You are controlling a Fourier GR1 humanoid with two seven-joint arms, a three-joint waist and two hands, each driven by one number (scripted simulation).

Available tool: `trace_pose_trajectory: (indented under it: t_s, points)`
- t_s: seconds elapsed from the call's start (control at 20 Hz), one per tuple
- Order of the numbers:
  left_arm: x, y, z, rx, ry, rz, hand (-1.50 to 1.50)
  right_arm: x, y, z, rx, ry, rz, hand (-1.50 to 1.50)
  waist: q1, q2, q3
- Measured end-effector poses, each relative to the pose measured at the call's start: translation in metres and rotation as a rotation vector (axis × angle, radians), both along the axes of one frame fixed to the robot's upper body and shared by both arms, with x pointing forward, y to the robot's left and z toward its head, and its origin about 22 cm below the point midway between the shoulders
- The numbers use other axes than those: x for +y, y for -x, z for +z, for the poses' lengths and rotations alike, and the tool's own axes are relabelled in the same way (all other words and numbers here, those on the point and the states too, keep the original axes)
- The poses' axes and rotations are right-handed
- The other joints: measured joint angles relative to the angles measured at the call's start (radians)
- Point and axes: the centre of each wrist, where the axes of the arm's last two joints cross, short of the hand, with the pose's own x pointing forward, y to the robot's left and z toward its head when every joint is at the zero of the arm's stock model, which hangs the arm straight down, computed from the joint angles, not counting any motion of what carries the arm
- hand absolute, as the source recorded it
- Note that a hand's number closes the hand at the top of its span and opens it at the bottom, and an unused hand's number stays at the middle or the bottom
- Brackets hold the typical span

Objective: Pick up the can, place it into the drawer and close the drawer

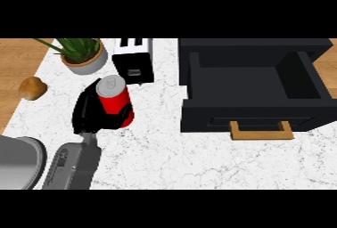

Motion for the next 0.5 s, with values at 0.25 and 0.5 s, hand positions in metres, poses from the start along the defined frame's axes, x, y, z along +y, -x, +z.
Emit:
trace_pose_trajectory:
  t_s: [0.25,0.5]
  points:
    - [-0.022,-0.012,0.046,-0.020,-0.030,-0.008,1.50,0.002,-0.003,0.001,-0.003,0.001,-0.001,-1.50,-0.002,0.001,0.000]
    - [-0.038,-0.024,0.076,-0.048,-0.057,-0.013,1.50,0.001,-0.006,0.000,-0.006,-0.001,-0.004,-1.50,-0.004,0.002,0.000]
